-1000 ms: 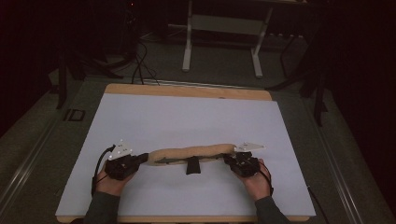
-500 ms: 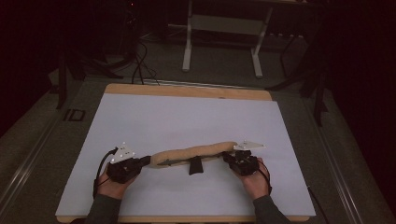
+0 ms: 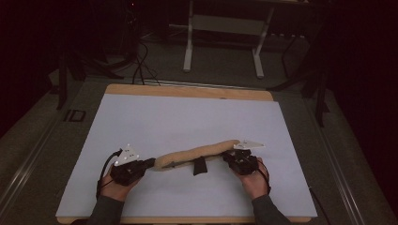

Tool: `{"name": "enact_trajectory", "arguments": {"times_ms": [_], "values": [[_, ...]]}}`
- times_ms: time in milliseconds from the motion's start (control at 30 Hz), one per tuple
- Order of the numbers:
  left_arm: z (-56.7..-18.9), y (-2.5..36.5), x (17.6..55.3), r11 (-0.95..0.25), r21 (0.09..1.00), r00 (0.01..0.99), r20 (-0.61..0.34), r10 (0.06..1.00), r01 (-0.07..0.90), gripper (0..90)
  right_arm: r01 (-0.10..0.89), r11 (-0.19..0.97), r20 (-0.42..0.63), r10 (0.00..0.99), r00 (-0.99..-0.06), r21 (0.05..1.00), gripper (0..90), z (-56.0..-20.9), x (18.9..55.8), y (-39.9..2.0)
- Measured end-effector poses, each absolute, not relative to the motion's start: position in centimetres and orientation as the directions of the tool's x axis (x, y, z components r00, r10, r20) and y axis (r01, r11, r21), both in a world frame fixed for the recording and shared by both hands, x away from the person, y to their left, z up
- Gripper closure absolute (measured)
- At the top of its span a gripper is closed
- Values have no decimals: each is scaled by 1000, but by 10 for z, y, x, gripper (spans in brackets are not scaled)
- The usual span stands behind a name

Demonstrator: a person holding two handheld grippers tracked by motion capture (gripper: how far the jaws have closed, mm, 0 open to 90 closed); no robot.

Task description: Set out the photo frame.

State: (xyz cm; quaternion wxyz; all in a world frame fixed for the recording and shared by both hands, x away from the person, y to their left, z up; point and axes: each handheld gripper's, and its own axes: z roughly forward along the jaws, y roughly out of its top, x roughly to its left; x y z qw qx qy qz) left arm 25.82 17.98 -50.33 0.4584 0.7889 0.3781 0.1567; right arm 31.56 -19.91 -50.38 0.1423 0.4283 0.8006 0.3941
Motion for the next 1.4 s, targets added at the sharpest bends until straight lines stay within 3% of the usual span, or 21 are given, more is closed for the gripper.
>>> {"name": "enact_trajectory", "arguments": {"times_ms": [1400], "values": [[-503, 157, 248, -349, 845, 731, -71, 678, 406, 900, 570, 306, 114, 804, -584, 763, 900, -501, 317, -190]]}}
